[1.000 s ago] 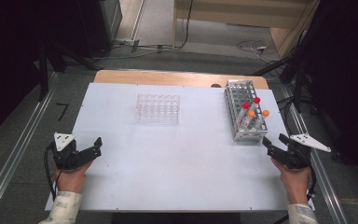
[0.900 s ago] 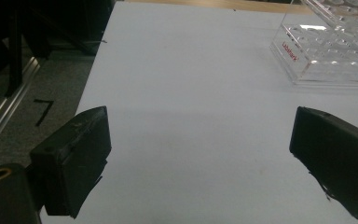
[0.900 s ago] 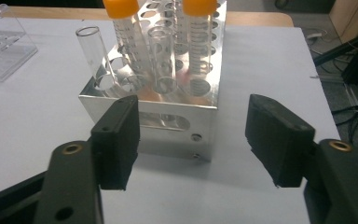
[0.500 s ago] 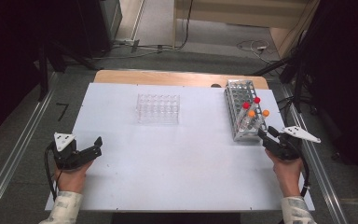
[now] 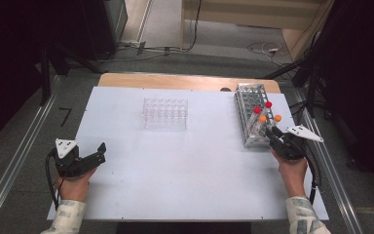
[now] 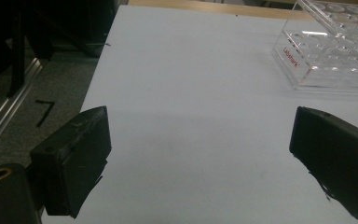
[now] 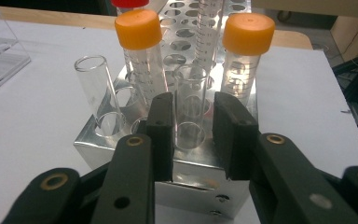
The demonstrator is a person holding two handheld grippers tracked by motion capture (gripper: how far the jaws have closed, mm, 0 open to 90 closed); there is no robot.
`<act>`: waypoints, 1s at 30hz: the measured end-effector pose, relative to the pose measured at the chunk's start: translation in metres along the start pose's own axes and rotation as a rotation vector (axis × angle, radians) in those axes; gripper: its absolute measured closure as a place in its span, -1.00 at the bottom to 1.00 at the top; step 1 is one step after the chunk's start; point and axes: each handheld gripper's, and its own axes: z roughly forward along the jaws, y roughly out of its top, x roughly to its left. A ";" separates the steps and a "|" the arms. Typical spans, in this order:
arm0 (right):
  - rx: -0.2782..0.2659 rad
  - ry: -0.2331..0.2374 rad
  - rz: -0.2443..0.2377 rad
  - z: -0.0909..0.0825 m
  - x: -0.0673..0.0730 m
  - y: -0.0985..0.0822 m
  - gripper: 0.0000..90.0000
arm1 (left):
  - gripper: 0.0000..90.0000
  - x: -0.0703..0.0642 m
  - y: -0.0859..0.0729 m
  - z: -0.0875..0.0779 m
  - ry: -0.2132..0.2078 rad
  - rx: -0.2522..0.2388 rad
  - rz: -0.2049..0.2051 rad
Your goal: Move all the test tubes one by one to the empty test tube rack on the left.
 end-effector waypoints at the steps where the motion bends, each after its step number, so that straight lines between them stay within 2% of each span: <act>1: -0.001 -0.004 -0.004 0.002 0.000 0.001 0.53 | -0.87 0.000 0.000 0.000 0.000 0.000 0.000; 5: 0.007 -0.004 -0.009 0.004 0.002 0.000 0.60 | -0.87 0.000 0.000 0.000 0.001 -0.002 -0.003; 12: -0.003 -0.009 -0.014 0.001 0.002 0.002 0.62 | -0.87 0.000 0.000 -0.001 0.001 -0.002 0.002; 20: -0.100 0.000 -0.004 -0.024 0.004 0.023 0.63 | -0.87 -0.002 0.000 0.000 0.000 0.004 0.007; 30: -0.130 0.015 -0.002 -0.043 0.008 0.033 0.63 | -0.87 -0.006 0.000 0.002 0.007 0.007 0.022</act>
